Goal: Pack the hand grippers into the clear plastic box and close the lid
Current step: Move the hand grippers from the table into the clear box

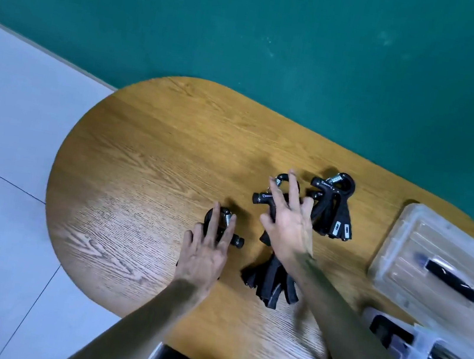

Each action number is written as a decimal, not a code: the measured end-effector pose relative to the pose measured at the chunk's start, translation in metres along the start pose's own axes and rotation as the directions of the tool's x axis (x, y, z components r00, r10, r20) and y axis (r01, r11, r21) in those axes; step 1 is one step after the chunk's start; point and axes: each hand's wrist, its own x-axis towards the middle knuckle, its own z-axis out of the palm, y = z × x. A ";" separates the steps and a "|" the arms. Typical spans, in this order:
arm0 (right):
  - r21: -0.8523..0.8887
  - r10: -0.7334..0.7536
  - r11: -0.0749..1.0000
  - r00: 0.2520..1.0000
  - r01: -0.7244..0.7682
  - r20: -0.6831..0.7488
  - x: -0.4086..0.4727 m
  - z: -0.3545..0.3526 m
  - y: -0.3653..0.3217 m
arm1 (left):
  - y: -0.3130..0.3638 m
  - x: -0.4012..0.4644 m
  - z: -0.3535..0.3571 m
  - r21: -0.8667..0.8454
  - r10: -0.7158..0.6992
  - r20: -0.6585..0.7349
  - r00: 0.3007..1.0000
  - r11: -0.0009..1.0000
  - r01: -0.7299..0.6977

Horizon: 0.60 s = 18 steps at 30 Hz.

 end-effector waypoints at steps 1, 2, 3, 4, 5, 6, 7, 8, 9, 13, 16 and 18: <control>0.004 0.018 1.000 1.000 -0.018 -0.001 -0.011 -0.008 -0.002 | 0.000 -0.004 -0.007 0.007 -0.013 -0.007 1.000 1.000 0.013; 0.003 0.035 0.999 0.999 -0.035 -0.003 -0.021 -0.014 -0.002 | 0.001 -0.007 -0.012 0.003 -0.025 -0.013 1.000 1.000 0.025; 0.001 0.052 0.999 0.999 -0.052 -0.012 -0.033 -0.022 -0.004 | 0.003 -0.012 -0.022 -0.005 -0.031 -0.028 0.999 1.000 0.031; 0.002 0.066 0.998 0.998 -0.066 -0.022 -0.046 -0.028 -0.005 | 0.007 -0.016 -0.033 -0.004 -0.031 -0.038 0.999 1.000 0.031; 0.006 0.081 0.997 0.996 -0.081 -0.035 -0.060 -0.034 -0.006 | 0.011 -0.020 -0.042 0.001 -0.027 -0.040 0.999 1.000 0.027; 0.018 0.095 0.995 0.994 -0.094 -0.048 -0.074 -0.039 -0.007 | 0.017 -0.024 -0.049 0.005 -0.016 -0.037 0.999 1.000 0.016; 0.028 0.111 0.994 0.992 -0.110 -0.055 -0.086 -0.043 -0.007 | 0.022 -0.026 -0.052 0.004 -0.011 -0.034 0.999 1.000 0.011; 0.034 0.131 0.991 0.989 -0.129 -0.065 -0.099 -0.047 -0.007 | 0.029 -0.029 -0.058 0.001 -0.005 -0.044 0.999 1.000 0.005; 0.034 0.151 0.988 0.986 -0.149 -0.072 -0.110 -0.052 -0.008 | 0.036 -0.032 -0.064 0.003 -0.003 -0.051 0.999 1.000 0.003; 0.071 0.235 0.971 0.967 -0.229 -0.096 -0.155 -0.068 -0.003 | 0.071 -0.048 -0.075 0.018 0.040 -0.069 0.997 0.999 -0.039; 0.115 0.281 0.957 0.947 -0.265 -0.154 -0.187 -0.075 0.005 | 0.099 -0.064 -0.080 0.033 0.082 -0.089 0.993 0.996 -0.079; 0.142 0.307 0.948 0.935 -0.284 -0.179 -0.205 -0.078 0.014 | 0.115 -0.076 -0.077 0.014 0.095 -0.079 0.992 0.995 -0.094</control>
